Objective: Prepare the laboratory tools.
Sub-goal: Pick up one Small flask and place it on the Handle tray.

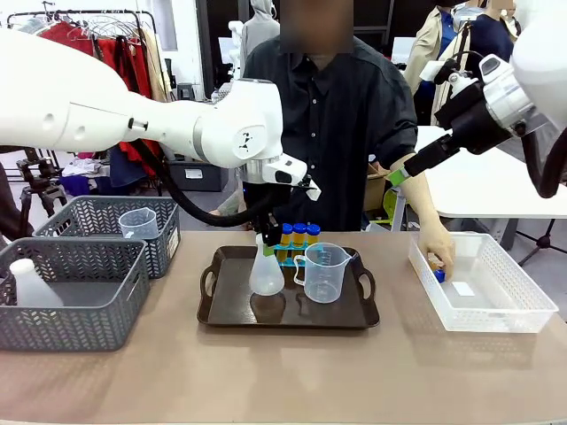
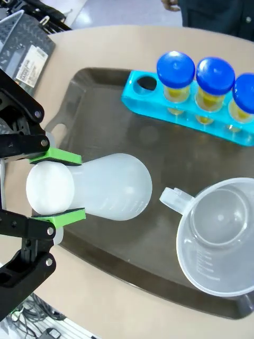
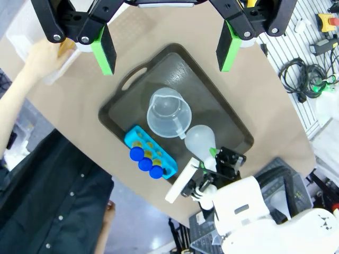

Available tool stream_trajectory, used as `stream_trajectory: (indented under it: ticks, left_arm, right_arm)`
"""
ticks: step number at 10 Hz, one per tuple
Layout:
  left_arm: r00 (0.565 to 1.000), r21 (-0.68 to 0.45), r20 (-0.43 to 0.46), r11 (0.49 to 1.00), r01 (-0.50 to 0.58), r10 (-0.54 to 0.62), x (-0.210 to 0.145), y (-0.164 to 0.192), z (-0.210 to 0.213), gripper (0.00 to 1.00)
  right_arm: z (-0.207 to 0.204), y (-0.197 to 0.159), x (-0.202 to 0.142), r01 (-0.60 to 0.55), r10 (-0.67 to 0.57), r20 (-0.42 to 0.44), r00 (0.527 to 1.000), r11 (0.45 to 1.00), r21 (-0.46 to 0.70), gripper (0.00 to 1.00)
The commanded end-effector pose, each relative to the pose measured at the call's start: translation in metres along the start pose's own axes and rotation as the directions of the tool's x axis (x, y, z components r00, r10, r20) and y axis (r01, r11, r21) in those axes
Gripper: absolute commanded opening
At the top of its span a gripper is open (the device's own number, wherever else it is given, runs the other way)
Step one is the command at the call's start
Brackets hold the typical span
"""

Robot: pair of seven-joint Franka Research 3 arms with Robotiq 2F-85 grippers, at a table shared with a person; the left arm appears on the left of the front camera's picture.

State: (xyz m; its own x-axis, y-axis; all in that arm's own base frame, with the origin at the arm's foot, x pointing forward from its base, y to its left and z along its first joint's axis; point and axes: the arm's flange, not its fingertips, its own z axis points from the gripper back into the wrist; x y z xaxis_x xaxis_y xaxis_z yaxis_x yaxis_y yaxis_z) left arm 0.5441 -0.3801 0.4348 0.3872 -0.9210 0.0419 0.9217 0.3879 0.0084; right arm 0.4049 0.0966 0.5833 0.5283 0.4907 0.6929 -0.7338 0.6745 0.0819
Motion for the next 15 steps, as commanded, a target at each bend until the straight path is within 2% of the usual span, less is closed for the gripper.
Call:
stream_trajectory:
  ticks: [1, 6, 7, 11, 12, 15]
  left_arm:
    - [1.000, -0.041, -0.015, 0.999, 0.022, -0.023, 0.002, 0.005, -0.001, 0.00]
    - [0.997, -0.023, -0.069, 0.999, -0.025, 0.023, -0.014, 0.012, -0.012, 0.00]
    - [0.997, -0.026, -0.074, 0.999, -0.032, 0.030, -0.016, 0.013, -0.014, 0.16]
    - [0.998, -0.028, -0.059, 0.999, -0.037, 0.036, -0.021, 0.014, -0.009, 0.93]
    - [0.998, -0.031, -0.056, 0.999, -0.033, 0.031, -0.022, 0.014, -0.006, 1.00]
    - [0.999, -0.029, -0.032, 0.999, -0.028, 0.027, -0.027, 0.011, 0.001, 1.00]
  right_arm:
    - [0.001, 0.000, 0.001, 0.004, -0.004, 0.009, 1.000, 1.000, 0.013, 1.00]
    - [0.001, 0.000, 0.001, 0.004, -0.004, 0.009, 1.000, 1.000, 0.013, 1.00]
    - [0.001, 0.000, 0.001, 0.004, -0.004, 0.009, 1.000, 1.000, 0.013, 1.00]
    - [0.001, 0.000, 0.001, 0.004, -0.004, 0.009, 1.000, 1.000, 0.013, 1.00]
    - [0.001, 0.000, 0.001, 0.004, -0.004, 0.009, 1.000, 1.000, 0.013, 1.00]
    - [0.001, 0.000, 0.001, 0.004, -0.004, 0.009, 1.000, 1.000, 0.013, 1.00]
